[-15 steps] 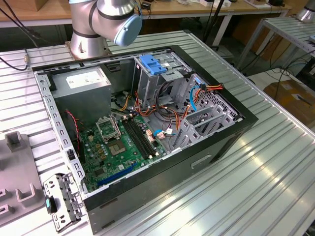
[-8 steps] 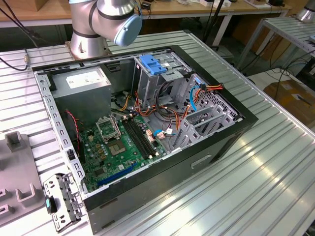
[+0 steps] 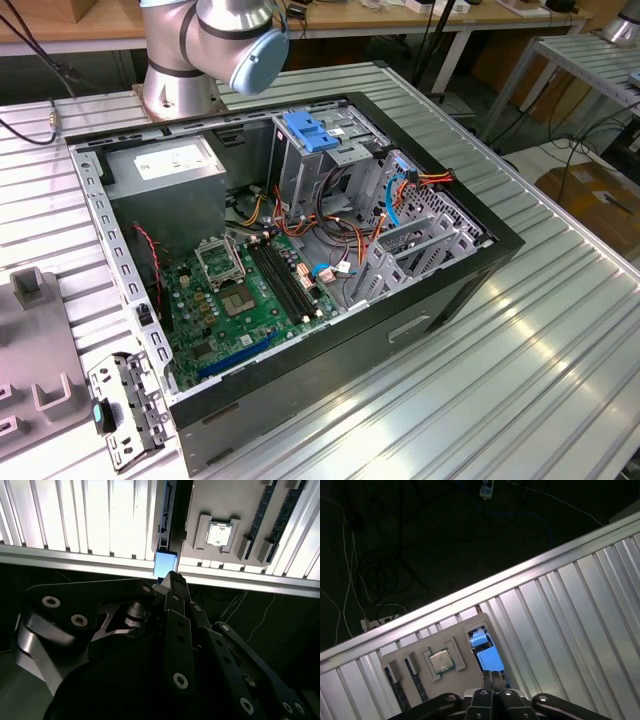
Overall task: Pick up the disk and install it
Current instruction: 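Pick up the disk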
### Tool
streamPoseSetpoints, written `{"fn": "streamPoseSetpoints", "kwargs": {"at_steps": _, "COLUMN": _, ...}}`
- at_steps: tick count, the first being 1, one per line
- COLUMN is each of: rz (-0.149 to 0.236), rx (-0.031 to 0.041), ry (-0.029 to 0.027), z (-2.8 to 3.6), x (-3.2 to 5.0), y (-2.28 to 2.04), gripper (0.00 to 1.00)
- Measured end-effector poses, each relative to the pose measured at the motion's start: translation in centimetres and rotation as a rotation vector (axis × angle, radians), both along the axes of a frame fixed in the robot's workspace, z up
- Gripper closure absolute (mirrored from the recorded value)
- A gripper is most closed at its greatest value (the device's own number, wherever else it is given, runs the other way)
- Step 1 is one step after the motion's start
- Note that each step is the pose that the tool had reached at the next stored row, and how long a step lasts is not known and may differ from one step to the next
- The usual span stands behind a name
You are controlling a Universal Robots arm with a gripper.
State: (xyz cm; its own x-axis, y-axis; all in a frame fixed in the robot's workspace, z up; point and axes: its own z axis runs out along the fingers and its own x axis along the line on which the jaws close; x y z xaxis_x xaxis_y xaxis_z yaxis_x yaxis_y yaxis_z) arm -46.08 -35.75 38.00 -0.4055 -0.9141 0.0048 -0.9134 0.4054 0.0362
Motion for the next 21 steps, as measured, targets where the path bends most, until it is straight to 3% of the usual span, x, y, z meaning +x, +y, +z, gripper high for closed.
{"fn": "streamPoseSetpoints", "kwargs": {"at_steps": 7, "rz": 0.164, "rx": -0.0001, "ry": -0.0015, "z": -0.76, "x": 0.00, "y": 0.01, "gripper": 0.89}}
{"fn": "streamPoseSetpoints", "kwargs": {"at_steps": 10, "rz": 0.217, "rx": -0.0001, "ry": -0.0020, "z": -0.96, "x": 0.00, "y": 0.01, "gripper": 0.89}}
{"fn": "streamPoseSetpoints", "kwargs": {"at_steps": 12, "rz": 0.250, "rx": -0.0001, "ry": -0.0027, "z": -1.34, "x": -0.05, "y": 0.01, "gripper": 0.76}}
{"fn": "streamPoseSetpoints", "kwargs": {"at_steps": 14, "rz": 0.262, "rx": -0.0002, "ry": -0.0032, "z": -1.80, "x": -0.46, "y": 0.01, "gripper": 0.64}}
{"fn": "streamPoseSetpoints", "kwargs": {"at_steps": 15, "rz": 0.262, "rx": 0.0000, "ry": -0.0036, "z": -1.94, "x": -0.72, "y": 0.01, "gripper": 0.64}}
{"fn": "streamPoseSetpoints", "kwargs": {"at_steps": 18, "rz": 0.263, "rx": 0.0010, "ry": -0.0040, "z": -2.52, "x": -1.10, "y": -0.01, "gripper": 0.46}}
{"fn": "streamPoseSetpoints", "kwargs": {"at_steps": 21, "rz": 0.263, "rx": 0.0010, "ry": -0.0038, "z": -3.11, "x": -1.08, "y": -0.01, "gripper": 0.46}}
